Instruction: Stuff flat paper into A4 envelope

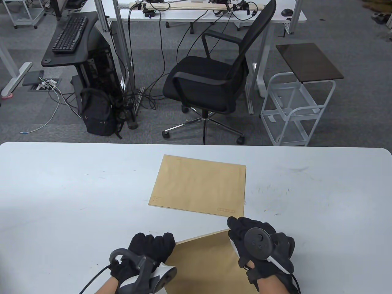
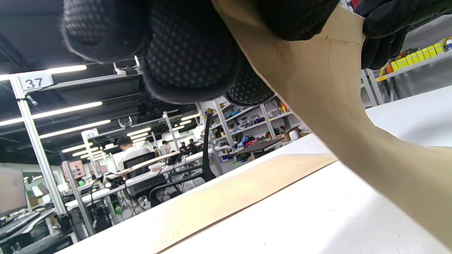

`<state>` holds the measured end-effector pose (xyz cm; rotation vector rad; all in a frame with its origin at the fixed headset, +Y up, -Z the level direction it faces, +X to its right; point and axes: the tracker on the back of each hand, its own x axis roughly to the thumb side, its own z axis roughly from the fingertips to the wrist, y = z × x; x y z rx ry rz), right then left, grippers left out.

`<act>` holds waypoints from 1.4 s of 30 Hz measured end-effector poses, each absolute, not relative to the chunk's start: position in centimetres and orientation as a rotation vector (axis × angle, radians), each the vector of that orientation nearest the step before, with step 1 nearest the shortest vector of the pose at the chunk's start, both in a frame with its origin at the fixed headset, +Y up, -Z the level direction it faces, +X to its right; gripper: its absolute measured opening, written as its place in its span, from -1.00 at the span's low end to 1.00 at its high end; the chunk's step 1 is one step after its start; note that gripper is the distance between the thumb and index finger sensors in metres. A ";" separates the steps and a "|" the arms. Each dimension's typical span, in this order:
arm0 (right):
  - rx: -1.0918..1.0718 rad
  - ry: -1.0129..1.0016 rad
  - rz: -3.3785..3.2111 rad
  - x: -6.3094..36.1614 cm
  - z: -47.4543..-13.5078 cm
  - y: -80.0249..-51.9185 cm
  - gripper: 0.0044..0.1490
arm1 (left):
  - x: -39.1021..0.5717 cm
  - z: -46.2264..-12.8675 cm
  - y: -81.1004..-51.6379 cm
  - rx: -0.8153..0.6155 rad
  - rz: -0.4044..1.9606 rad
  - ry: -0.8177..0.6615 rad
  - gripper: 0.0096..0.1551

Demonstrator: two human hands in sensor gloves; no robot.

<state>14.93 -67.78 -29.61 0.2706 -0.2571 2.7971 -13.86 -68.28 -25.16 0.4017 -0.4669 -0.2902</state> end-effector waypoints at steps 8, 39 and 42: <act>0.210 0.028 2.657 16.7 -30.3 -69.5 -0.03 | -17.0 -26.6 -67.3 0.310 -0.018 -0.416 -0.49; 0.220 -0.642 2.427 18.3 -27.2 -57.5 -0.51 | -26.6 -30.9 -67.1 0.163 0.574 -0.181 -0.18; 0.199 -0.740 2.505 16.0 -27.9 -56.3 -0.51 | -27.0 -31.0 -67.1 0.163 0.576 -0.175 -0.18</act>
